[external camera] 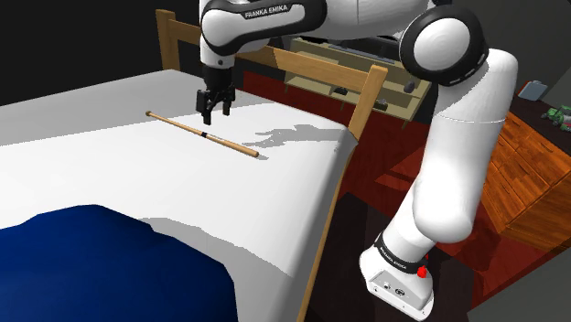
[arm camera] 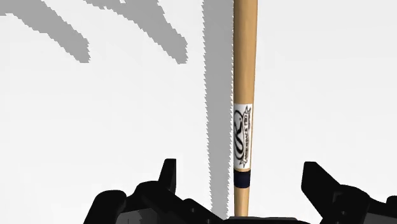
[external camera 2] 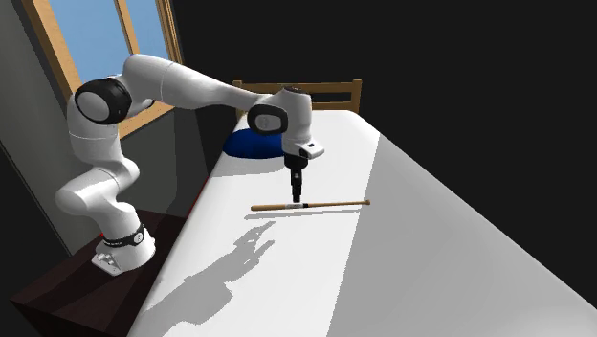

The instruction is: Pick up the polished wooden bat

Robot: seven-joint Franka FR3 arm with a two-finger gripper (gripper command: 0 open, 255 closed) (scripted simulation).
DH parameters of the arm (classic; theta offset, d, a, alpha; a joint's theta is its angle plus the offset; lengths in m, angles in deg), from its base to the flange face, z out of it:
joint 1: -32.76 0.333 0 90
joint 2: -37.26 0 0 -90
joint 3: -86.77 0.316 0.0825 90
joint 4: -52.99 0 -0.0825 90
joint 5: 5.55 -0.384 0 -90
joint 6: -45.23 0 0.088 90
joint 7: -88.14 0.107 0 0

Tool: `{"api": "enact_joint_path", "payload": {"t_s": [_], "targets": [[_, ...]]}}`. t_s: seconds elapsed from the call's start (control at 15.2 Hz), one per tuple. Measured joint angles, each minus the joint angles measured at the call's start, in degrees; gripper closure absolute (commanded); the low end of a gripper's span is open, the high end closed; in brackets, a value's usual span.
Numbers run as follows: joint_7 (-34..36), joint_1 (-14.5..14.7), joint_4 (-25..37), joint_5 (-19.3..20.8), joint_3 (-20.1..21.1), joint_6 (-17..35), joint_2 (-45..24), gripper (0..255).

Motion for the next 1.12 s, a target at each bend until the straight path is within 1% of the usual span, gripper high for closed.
{"api": "enact_joint_path", "payload": {"t_s": [0.13, 0.26, 0.73, 0.79, 1.12], "targets": [[-0.1, 0.8, 6.5, 0.7, 0.3, -1.4, -5.5, 0], [-0.5, 1.3, 10.4, 1.0, 0.5, -2.1, -9.3, 0], [-0.4, 1.6, 8.7, 1.3, 0.5, 1.8, -11.5, 0], [-0.4, 1.6, 8.6, 1.3, 0.5, 2.0, -11.7, 255], [-0.3, 1.6, 8.6, 1.4, 0.4, 2.3, -11.7, 255]]}}
